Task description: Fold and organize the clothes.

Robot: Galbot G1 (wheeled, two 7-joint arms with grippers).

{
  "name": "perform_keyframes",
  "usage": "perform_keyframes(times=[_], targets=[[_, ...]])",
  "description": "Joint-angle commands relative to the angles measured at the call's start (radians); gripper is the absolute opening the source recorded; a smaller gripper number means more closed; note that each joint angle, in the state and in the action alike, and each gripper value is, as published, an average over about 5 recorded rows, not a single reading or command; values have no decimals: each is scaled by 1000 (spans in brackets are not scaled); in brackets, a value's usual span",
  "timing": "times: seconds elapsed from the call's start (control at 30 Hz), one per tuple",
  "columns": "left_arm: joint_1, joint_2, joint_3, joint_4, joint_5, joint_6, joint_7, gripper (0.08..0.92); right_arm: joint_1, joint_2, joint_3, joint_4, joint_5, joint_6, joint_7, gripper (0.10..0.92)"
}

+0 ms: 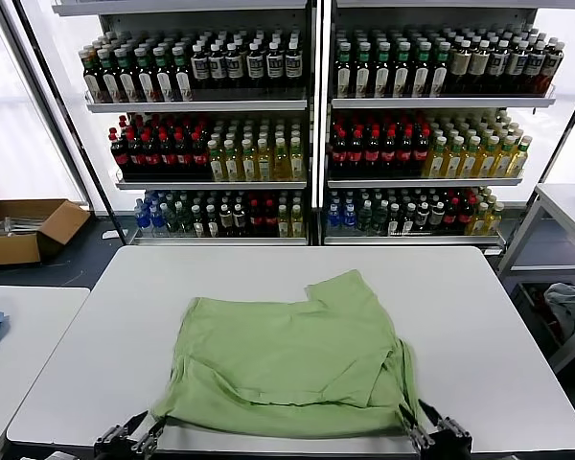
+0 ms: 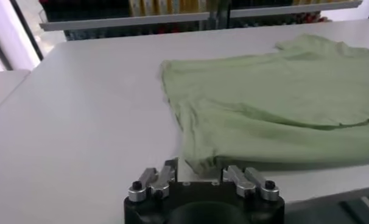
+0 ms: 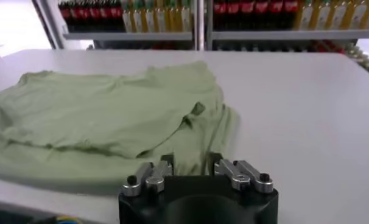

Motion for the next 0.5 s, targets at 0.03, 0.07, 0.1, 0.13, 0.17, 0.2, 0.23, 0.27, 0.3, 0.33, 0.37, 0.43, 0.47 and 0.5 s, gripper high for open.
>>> perform_keyframes(times=[0.03, 0.07, 0.1, 0.13, 0.17, 0.2, 0.23, 0.27, 0.3, 0.33, 0.37, 0.43, 0.47, 0.5], targets=[[-127, 105, -139, 74, -43, 17, 6, 567, 343, -103, 19, -139, 135, -69, -22, 622], [-151, 128, -127, 84, -32, 12, 12, 593, 402, -108, 1, -170, 135, -99, -38, 648], [-174, 148, -108, 91, -21, 4, 18, 627, 464, -109, -18, -204, 132, -121, -61, 674], [-201, 169, -84, 101, -14, -4, 24, 653, 530, -108, -40, -244, 128, -140, -89, 709], [-228, 190, -56, 113, -10, -11, 28, 679, 590, -105, -64, -287, 124, -150, -118, 735], [-259, 209, -27, 125, -12, -15, 30, 714, 648, -102, -89, -333, 121, -154, -145, 758], [-289, 227, 0, 138, -18, -18, 30, 740, 708, -100, -120, -379, 120, -151, -171, 783], [-321, 245, 26, 155, -30, -19, 30, 762, 761, -99, -156, -424, 120, -141, -195, 799], [-355, 264, 53, 172, -52, -19, 28, 786, 812, -99, -193, -469, 114, -124, -219, 808], [-392, 280, 79, 192, -78, -18, 26, 802, 859, -98, -233, -511, 100, -105, -239, 817], [-431, 295, 108, 217, -106, -18, 23, 809, 903, -97, -274, -553, 79, -86, -256, 820], [-520, 321, 176, 277, -153, -19, 18, 820, 977, -88, -345, -636, 31, -61, -270, 822], [-566, 329, 211, 310, -166, -20, 15, 821, 1008, -81, -374, -675, 13, -58, -269, 822], [-611, 335, 248, 344, -178, -21, 14, 822, 1035, -74, -397, -714, 3, -59, -268, 822]])
